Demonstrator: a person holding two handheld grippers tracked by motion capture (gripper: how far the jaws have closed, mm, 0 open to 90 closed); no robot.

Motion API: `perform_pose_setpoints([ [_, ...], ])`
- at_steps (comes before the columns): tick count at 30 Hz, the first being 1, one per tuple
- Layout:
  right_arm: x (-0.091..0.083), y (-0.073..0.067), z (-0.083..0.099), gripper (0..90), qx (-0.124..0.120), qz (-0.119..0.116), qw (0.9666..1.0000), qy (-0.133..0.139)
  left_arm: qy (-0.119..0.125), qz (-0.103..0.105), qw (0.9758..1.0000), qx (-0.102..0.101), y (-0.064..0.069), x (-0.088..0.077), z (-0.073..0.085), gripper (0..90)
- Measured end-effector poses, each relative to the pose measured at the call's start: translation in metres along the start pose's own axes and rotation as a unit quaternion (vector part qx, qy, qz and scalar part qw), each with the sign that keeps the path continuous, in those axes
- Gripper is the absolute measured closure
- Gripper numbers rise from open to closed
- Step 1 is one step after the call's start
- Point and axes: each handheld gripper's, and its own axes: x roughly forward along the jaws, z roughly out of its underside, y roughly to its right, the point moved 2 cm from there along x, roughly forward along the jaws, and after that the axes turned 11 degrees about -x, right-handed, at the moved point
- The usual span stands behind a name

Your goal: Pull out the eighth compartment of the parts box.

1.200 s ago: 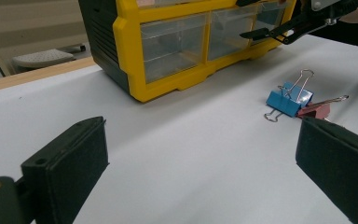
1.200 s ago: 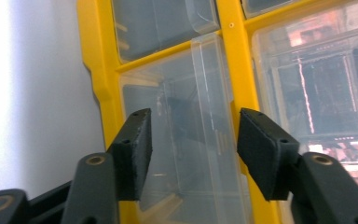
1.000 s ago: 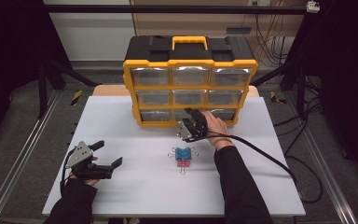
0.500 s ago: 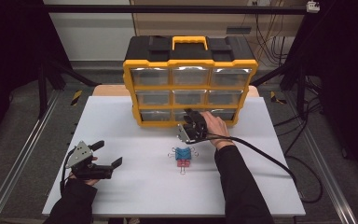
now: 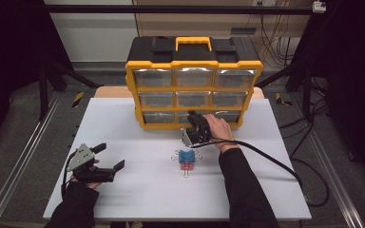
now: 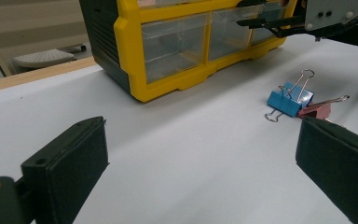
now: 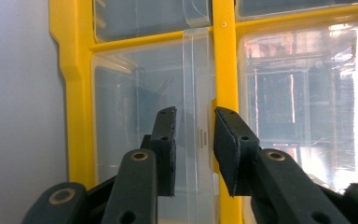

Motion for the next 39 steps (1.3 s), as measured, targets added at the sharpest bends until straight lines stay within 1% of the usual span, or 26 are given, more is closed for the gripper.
perform_pose_setpoints([
  [5, 0.0002, -0.0007, -0.0002, 71.2, -0.006, 0.004, 1.0, 0.0, 0.0, 0.0, 1.0, 0.0, 0.0, 0.0, 0.0, 1.4],
  [6, 0.0002, -0.0011, -0.0005, 71.2, -0.003, 0.005, 1.0, -0.002, 0.0, 0.0, 1.0, 0.0, 0.0001, 0.0, 0.0, 1.4],
  [10, 0.0003, -0.0012, -0.0002, 71.2, -0.013, 0.007, 0.9999, -0.001, 0.0, 0.0, 1.0, 0.0, -0.0001, -0.0001, 0.0, 1.4],
  [12, 0.0003, -0.0014, -0.0002, 72.4, -0.016, 0.009, 0.9998, -0.001, 0.0, 0.0, 1.0, 0.0, -0.0001, 0.0, 0.0, 1.4],
  [13, 0.0002, -0.0019, -0.0005, 73.8, -0.013, 0.012, 0.9998, -0.003, 0.0, 0.0, 1.0, 0.0, -0.0001, 0.0, 0.0, 1.4],
  [18, 0.0005, -0.0024, -0.0006, 75.4, -0.027, 0.02, 0.9994, -0.003, 0.0, 0.0, 1.0, 0.0, -0.0002, -0.0001, 0.0, 1.4],
  [20, 0.0005, -0.0032, -0.001, 75.7, -0.023, 0.021, 0.9995, -0.006, 0.0, 0.0, 1.0, 0.0, 0.0, -0.0001, 0.0, 1.4],
  [22, 0.0005, -0.0034, -0.0011, 76.0, -0.025, 0.023, 0.9994, -0.006, 0.0, 0.0, 1.0, 0.001, 0.0001, 0.0, 0.0, 1.4],
  [23, 0.0004, -0.0034, -0.0009, 76.3, -0.032, 0.023, 0.9992, -0.007, 0.0, 0.0, 1.0, 0.001, 0.0001, 0.0001, 0.0, 1.4],
  [25, 0.0005, -0.0034, -0.0009, 76.8, -0.037, 0.027, 0.9989, -0.005, 0.0, -0.001, 1.0, 0.0, -0.0001, 0.0001, 0.0, 1.4],
  [27, 0.0002, -0.0034, -0.001, 77.1, -0.037, 0.029, 0.9989, -0.006, 0.0, 0.0, 1.0, 0.0, -0.0001, 0.0, -0.0001, 1.4],
  [28, 0.0001, -0.0039, -0.0011, 77.2, -0.032, 0.03, 0.999, -0.005, 0.0, 0.0, 1.0, 0.0, -0.0001, 0.0, 0.0, 1.4],
  [31, -0.0006, -0.0023, -0.0008, 77.3, -0.033, 0.026, 0.9991, -0.003, -0.001, 0.0, 1.0, 0.001, 0.0001, 0.0002, 0.0001, 1.4],
  [32, -0.0007, -0.0024, -0.001, 77.3, -0.03, 0.025, 0.9992, -0.004, 0.0, 0.0, 1.0, 0.001, 0.0, 0.0001, 0.0, 1.4],
  [33, -0.0008, -0.002, -0.0007, 77.3, -0.035, 0.025, 0.9991, -0.003, 0.0, 0.0, 1.0, 0.0, -0.0002, 0.0, 0.0, 1.4],
  [36, -0.0016, -0.0022, -0.0009, 77.4, -0.034, 0.026, 0.9991, -0.003, 0.0, -0.001, 1.0, 0.0, -0.0004, 0.0, 0.0, 1.4],
  [37, -0.002, -0.0017, -0.0009, 77.4, -0.038, 0.025, 0.999, -0.002, 0.0, -0.001, 1.0, 0.0, -0.0003, 0.0, 0.0, 1.4],
  [39, -0.003, -0.0016, -0.0011, 77.4, -0.035, 0.021, 0.9991, -0.004, 0.0, 0.0, 1.0, 0.0, -0.0001, 0.0001, 0.0001, 1.4],
])
